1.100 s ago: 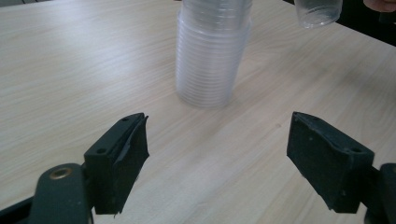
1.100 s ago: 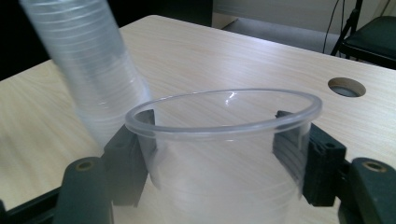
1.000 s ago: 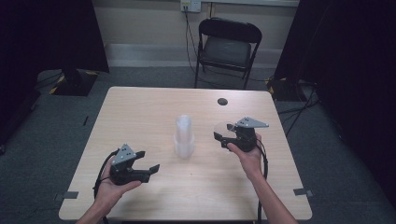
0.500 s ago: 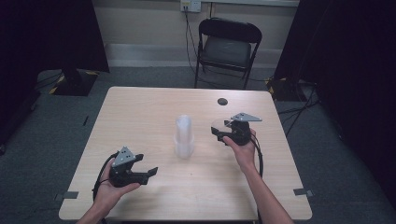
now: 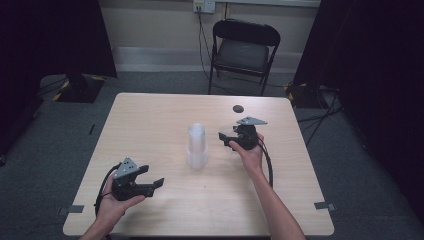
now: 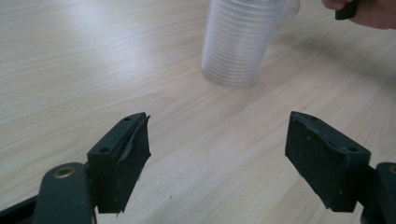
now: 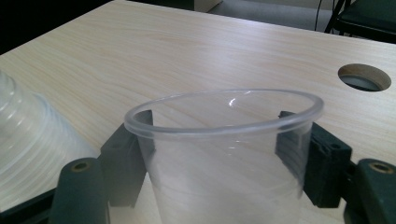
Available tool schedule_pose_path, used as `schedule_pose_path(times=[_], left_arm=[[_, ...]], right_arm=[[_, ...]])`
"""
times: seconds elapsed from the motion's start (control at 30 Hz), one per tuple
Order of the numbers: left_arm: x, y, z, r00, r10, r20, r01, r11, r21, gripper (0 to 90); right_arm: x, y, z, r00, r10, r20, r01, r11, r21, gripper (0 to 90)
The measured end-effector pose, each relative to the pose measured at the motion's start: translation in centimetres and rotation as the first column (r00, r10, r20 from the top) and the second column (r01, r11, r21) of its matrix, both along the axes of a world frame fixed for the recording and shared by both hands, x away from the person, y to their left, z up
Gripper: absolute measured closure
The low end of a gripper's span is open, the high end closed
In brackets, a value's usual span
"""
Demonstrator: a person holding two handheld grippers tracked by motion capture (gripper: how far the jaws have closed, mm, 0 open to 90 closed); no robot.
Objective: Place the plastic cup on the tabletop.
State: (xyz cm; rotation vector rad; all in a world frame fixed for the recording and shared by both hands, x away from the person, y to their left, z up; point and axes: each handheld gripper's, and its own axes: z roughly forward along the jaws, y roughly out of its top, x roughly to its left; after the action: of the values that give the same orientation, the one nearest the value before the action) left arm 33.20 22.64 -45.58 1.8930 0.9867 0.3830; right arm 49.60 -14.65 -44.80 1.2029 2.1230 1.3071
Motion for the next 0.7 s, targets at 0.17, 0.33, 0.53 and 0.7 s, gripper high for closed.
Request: schedule_pose_path(times=[0.17,0.33,0.53,0.7], left_arm=[[0.0,0.0,0.0,1.0000,0.005,-0.001,-0.005,1.0000,-0.001,21.9],[0.1,0.1,-0.1,1.0000,0.010,-0.002,-0.010,1.0000,0.000,22.0],[0.0,0.1,-0.1,0.9999,0.012,-0.003,-0.012,0.9999,-0.001,22.2],[0.0,0.1,-0.1,0.9999,0.010,-0.003,-0.010,1.0000,-0.001,22.2]], right_arm=[[0.8,0.2,-0.5,0.9999,-0.009,-0.004,0.009,0.9999,0.011,27.2],[1.1,0.3,-0.9,0.9998,-0.015,-0.010,0.015,0.9998,0.010,27.2],[0.9,0.2,-1.0,1.0000,-0.002,-0.008,0.002,0.9999,0.010,26.8],[0.7,-0.1,-1.2,0.9999,-0.005,-0.012,0.005,1.0000,0.001,27.7]])
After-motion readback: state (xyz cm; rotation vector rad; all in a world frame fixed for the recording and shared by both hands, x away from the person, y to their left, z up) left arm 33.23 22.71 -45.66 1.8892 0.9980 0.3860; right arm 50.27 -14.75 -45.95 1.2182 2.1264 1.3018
